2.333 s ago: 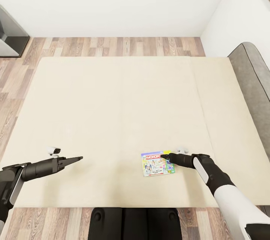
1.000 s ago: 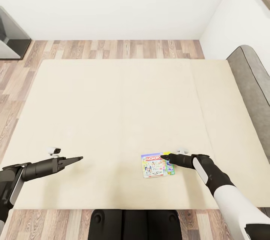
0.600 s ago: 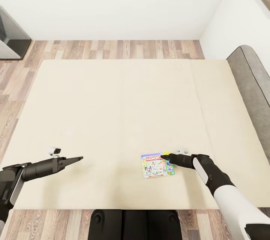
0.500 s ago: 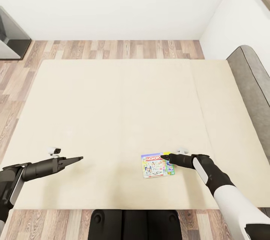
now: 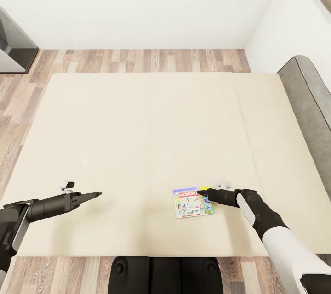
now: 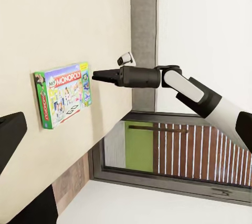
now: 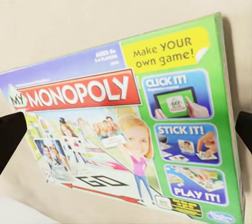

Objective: Put all the toys in the child's room - the three board games (two on the bed and one on the table), the two jigsaw puzzles on the table, and the tennis ball on the table - inside the toy box on the table in the child's room.

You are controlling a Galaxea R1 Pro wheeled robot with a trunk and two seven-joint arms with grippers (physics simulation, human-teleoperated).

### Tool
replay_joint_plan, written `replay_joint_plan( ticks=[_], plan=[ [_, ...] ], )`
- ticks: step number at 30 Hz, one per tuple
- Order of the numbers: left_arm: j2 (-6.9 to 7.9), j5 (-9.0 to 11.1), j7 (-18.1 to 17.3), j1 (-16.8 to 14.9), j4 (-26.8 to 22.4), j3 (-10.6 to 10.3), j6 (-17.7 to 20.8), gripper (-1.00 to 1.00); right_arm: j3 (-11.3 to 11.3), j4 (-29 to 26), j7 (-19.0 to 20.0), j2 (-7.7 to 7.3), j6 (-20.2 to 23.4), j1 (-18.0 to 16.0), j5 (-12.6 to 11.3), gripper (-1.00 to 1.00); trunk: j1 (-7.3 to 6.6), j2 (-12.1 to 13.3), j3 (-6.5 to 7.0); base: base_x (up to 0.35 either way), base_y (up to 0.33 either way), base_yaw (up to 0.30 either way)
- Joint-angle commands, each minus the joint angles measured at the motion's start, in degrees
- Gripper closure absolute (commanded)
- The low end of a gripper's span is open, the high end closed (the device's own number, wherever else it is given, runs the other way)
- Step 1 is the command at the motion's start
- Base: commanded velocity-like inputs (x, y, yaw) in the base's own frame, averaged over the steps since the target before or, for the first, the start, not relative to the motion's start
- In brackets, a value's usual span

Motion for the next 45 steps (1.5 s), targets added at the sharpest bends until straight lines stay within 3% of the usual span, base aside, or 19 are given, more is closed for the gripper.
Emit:
replay_joint_plan(
  ticks=[1,45],
  plan=[
    [0.01,-0.03,-0.22,-0.01,-0.01,0.0,0.61,-1.0,0.2,-0.06,-0.03,-0.06,0.25,-0.02,-0.24,-1.0,0.03,-0.09,-0.06,0.0,0.0,0.0],
    [0.1,-0.03,-0.22,0.01,-0.01,0.09,0.61,-1.0,0.28,0.3,-0.17,-0.06,0.16,-0.02,-0.24,-1.0,0.03,-0.09,-0.55,0.0,0.0,0.0]
  ],
)
